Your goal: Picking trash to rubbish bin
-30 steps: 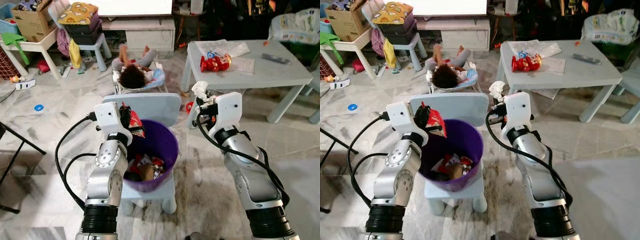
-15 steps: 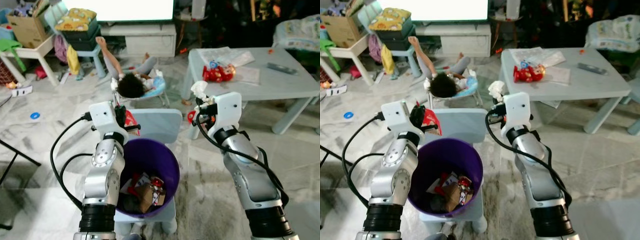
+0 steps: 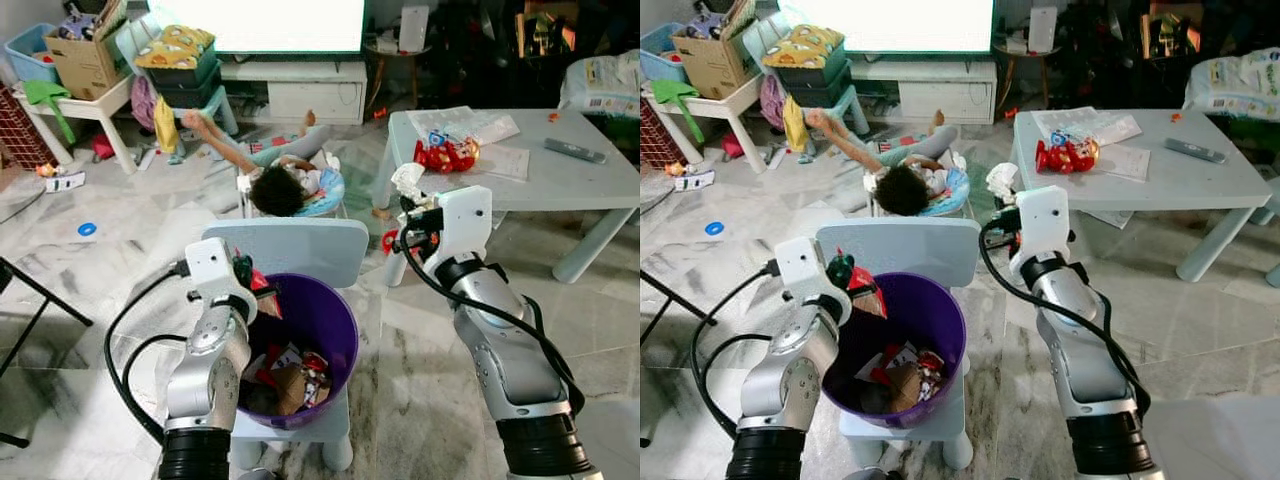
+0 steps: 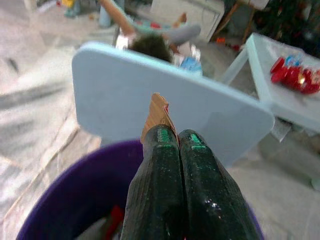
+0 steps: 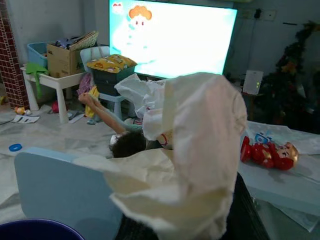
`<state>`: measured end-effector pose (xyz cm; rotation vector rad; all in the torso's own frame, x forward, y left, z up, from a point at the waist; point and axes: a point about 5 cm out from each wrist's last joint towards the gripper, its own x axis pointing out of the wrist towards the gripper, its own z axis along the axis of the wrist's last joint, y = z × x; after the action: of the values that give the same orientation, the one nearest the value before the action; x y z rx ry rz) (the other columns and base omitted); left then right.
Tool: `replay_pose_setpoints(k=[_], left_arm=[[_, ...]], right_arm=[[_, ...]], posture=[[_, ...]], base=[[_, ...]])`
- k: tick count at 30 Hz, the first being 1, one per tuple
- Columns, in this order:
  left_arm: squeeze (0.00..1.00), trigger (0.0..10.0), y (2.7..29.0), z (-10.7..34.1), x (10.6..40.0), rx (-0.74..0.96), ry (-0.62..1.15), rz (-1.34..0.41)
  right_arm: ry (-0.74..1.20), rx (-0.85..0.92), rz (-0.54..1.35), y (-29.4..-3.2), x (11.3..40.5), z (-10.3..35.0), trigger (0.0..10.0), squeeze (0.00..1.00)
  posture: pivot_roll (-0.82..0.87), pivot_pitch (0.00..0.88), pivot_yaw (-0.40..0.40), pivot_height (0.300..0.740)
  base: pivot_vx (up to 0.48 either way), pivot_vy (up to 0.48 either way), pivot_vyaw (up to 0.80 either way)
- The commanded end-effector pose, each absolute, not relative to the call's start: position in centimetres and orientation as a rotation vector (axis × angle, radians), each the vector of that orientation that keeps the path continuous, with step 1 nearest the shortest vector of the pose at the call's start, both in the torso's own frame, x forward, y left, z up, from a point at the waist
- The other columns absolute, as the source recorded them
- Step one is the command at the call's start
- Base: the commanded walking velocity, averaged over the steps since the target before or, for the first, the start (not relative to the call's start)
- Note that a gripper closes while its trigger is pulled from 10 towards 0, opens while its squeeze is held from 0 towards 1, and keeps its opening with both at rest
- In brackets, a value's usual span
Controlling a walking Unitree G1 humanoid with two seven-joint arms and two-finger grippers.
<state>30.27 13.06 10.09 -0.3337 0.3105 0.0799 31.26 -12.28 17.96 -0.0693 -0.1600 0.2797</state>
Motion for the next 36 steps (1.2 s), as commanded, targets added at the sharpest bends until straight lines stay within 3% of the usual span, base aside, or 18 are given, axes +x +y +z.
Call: replay_pose_setpoints(k=[1, 9, 10, 11, 12, 13, 29, 36], left_arm=[[0.00, 0.0, 13.0, 8.8, 29.5, -0.361, 0.391, 0.104], [0.00, 0.1, 13.6, 7.2, 29.1, -0.447, 0.536, 0.164], [0.00, 1.6, 13.6, 7.1, 29.0, -0.451, 0.545, 0.160], [0.22, 8.5, 13.6, 7.0, 28.9, -0.447, 0.556, 0.161], [0.22, 8.5, 13.6, 6.9, 28.9, -0.443, 0.564, 0.163], [1.00, 10.0, 13.6, 6.6, 28.7, -0.457, 0.582, 0.169], [1.00, 10.0, 13.8, 6.4, 27.8, -0.498, 0.639, 0.165], [1.00, 10.0, 15.8, 8.7, 26.0, -0.333, 0.484, 0.130]], right_arm=[[-0.171, -0.075, 0.284, -12.4, 31.2, 18.2, 0.0, 0.00], [-0.170, -0.079, 0.285, -12.4, 31.2, 18.3, 0.0, 0.00], [-0.170, -0.079, 0.284, -12.5, 31.2, 18.3, 0.0, 0.00], [-0.169, -0.080, 0.283, -12.5, 31.3, 18.3, 0.0, 0.00], [-0.169, -0.080, 0.283, -12.5, 31.3, 18.3, 0.0, 0.00], [-0.169, -0.080, 0.281, -12.6, 31.3, 18.3, 0.0, 0.00], [-0.161, -0.075, 0.280, -12.4, 31.2, 18.0, 0.0, 0.00], [-0.128, -0.034, 0.293, -11.7, 31.9, 16.9, 0.0, 0.00]], posture=[[0.01, 0.106, -0.010, 0.740], [0.01, 0.107, -0.012, 0.740], [0.01, 0.107, -0.012, 0.740], [0.00, 0.108, -0.010, 0.740], [0.00, 0.108, -0.010, 0.740], [0.00, 0.108, -0.010, 0.740], [0.01, 0.115, -0.007, 0.740], [0.11, 0.110, 0.006, 0.740]], base=[[0.000, 0.000, 0.00], [0.000, 0.000, 0.00], [0.000, 0.000, 0.00], [0.000, 0.000, 0.00], [0.000, 0.000, 0.00], [0.000, 0.000, 0.00], [0.000, 0.000, 0.00], [0.000, 0.000, 0.00]])
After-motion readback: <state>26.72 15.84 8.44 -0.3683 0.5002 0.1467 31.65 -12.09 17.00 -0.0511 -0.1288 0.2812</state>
